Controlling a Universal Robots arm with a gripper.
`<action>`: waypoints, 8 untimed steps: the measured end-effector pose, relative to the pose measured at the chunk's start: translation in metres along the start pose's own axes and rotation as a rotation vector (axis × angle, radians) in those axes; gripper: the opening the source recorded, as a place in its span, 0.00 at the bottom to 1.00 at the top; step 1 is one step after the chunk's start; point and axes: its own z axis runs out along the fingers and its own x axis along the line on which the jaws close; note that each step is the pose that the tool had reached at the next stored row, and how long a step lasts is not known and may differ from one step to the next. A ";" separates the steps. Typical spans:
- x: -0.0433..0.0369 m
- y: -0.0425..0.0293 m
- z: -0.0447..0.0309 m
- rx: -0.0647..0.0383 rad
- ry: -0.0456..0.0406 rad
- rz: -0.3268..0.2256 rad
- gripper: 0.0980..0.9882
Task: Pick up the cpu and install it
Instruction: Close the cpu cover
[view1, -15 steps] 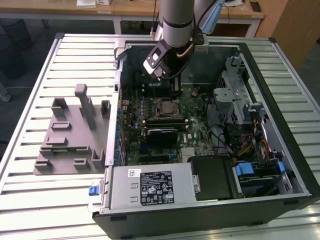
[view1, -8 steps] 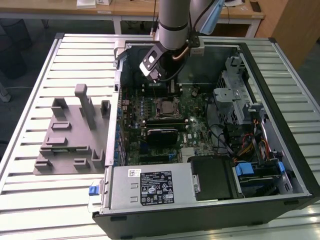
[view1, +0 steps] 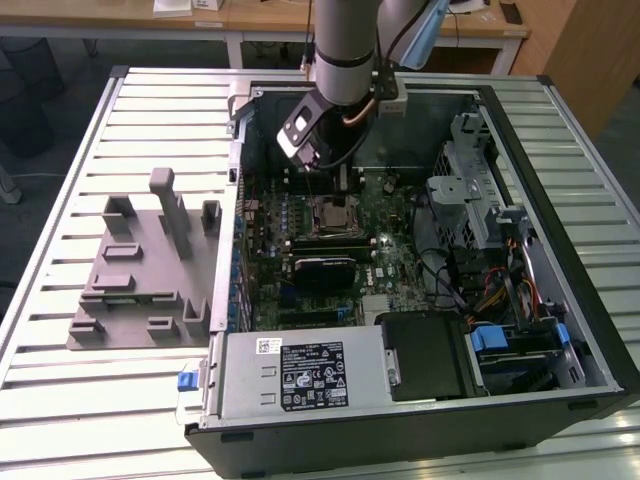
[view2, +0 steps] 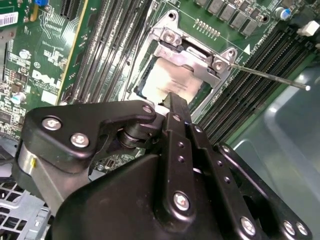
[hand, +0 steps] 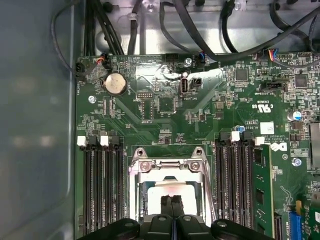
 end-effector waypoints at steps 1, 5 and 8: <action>0.0000 -0.0002 0.0006 0.000 -0.0001 0.000 0.01; -0.0002 -0.0005 0.0015 0.001 -0.0005 0.000 0.01; -0.0001 -0.0006 0.0017 0.001 -0.0002 0.000 0.01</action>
